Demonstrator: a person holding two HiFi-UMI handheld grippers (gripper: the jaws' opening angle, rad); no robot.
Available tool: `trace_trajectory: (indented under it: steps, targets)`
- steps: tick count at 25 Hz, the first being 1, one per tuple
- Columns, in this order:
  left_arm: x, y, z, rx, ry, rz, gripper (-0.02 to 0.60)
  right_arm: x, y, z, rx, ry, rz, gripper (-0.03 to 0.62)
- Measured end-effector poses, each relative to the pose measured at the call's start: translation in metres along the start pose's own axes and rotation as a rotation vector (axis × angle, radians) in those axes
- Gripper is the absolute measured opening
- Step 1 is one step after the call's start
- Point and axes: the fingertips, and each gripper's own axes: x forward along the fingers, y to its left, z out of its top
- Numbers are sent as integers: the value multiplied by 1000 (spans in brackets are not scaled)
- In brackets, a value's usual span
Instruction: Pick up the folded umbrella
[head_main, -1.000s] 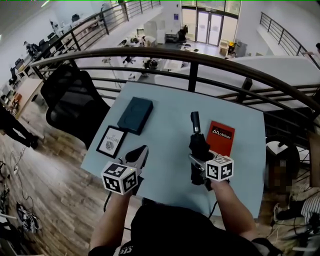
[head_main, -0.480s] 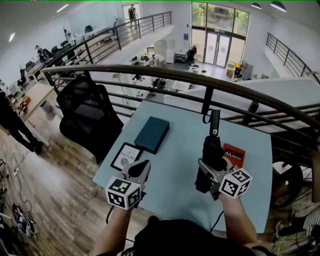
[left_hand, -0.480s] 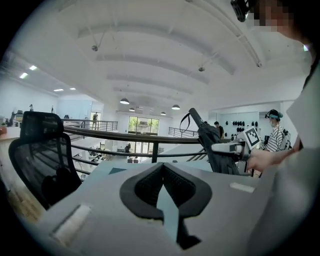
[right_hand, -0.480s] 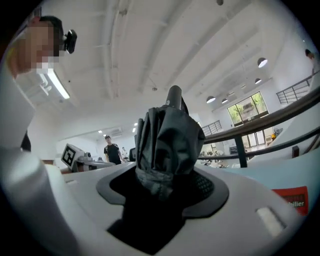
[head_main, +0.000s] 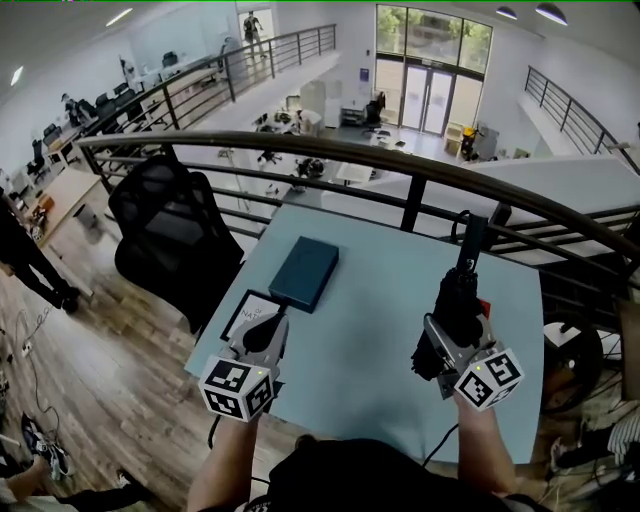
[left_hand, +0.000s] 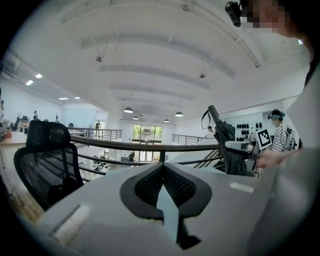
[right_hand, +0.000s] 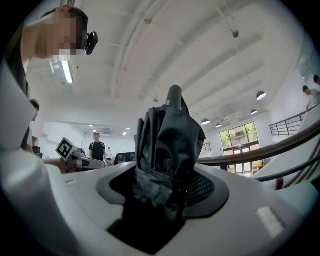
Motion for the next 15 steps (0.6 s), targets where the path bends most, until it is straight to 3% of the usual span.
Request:
trace_trajectory:
  steps: [9,15]
  targets:
    - [4,2,-16,-25,20,2,6,-12,3,-34,-10,47,-4,273]
    - [-1,7,-19,-37,34,24,6,-9,0,-24,-2,37,-3,272]
